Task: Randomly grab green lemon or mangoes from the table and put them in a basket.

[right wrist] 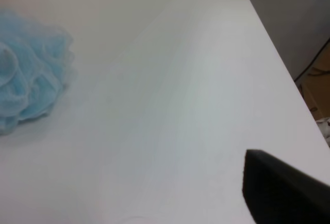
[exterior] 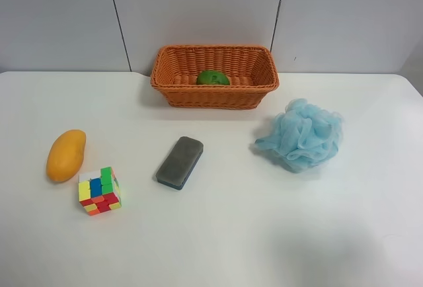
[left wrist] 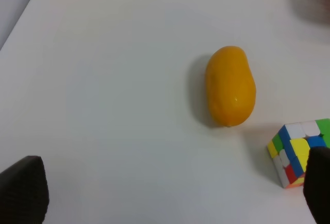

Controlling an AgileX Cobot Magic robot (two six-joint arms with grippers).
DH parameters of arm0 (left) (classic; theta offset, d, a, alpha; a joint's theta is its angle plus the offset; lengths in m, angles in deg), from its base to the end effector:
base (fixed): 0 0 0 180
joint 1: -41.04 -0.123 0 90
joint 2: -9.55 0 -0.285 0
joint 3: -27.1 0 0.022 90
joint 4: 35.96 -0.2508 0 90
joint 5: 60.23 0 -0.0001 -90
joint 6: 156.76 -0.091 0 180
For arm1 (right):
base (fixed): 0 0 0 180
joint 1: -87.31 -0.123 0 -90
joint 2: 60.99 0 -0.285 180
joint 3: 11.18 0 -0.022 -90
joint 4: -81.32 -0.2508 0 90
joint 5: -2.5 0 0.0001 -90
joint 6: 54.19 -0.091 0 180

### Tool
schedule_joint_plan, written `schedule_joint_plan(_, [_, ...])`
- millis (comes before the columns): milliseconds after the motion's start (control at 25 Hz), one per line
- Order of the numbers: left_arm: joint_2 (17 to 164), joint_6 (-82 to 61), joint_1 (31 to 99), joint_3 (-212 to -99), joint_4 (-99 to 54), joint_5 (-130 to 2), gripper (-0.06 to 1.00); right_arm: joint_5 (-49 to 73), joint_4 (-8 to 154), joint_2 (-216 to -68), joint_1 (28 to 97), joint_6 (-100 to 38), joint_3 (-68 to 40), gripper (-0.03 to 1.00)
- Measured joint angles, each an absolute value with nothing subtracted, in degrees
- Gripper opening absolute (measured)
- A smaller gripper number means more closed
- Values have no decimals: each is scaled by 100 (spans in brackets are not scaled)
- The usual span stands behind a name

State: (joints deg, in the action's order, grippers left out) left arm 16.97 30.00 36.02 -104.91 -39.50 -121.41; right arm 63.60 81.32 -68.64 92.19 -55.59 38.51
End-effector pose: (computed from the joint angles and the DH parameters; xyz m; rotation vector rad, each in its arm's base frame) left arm -0.0078 0.0043 0.2796 -0.2124 2.0227 0.0547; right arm -0.0032 0.0003 0.2714 0.1132 2.0643 -0.0374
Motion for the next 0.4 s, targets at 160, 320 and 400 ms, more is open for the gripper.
schedule_joint_plan(160, [1697, 3000, 3602, -10491, -3950, -12141, 99, 6360, 8132, -6864, 9219, -5559, 3851, 99])
schedule_joint_plan(320, [1697, 3000, 3602, -10491, -3950, -12141, 99, 6360, 8132, -6864, 9219, -5559, 3851, 99])
schedule_joint_plan(400, [1697, 3000, 3602, -10491, -3950, -12141, 99, 6360, 8132, -6864, 9219, -5559, 3851, 99])
